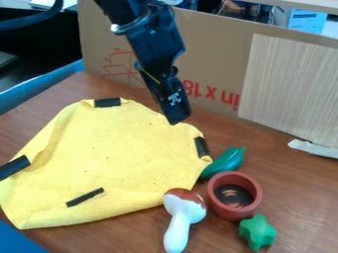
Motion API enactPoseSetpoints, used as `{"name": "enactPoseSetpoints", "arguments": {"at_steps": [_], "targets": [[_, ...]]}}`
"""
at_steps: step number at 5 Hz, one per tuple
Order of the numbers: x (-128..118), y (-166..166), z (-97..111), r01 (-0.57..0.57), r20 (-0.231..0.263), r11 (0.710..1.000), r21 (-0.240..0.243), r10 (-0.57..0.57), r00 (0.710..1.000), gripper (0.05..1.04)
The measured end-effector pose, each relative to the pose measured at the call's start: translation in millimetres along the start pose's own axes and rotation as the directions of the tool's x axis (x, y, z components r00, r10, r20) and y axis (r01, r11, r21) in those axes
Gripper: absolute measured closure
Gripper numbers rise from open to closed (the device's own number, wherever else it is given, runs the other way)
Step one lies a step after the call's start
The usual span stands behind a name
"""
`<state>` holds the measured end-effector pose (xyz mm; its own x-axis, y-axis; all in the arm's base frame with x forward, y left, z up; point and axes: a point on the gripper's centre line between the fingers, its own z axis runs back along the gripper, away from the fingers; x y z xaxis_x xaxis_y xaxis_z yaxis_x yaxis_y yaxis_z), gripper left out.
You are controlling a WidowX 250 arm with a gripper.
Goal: Fold the cloth from bottom left to top right
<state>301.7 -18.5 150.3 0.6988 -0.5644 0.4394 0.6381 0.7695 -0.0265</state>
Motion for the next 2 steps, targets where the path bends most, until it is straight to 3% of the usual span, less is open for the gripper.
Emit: {"name": "enactPoseSetpoints", "arguments": {"at_steps": [1, 2], "targets": [[-4.6, -0.2, -7.7, -0.008, -0.021, 1.0, -0.016, 0.008, 1.0, 0.083], [-23.9, 16.6, -7.2, -0.059, -0.025, 0.998, 0.02, 0.059, 0.998, 0.083]]}}
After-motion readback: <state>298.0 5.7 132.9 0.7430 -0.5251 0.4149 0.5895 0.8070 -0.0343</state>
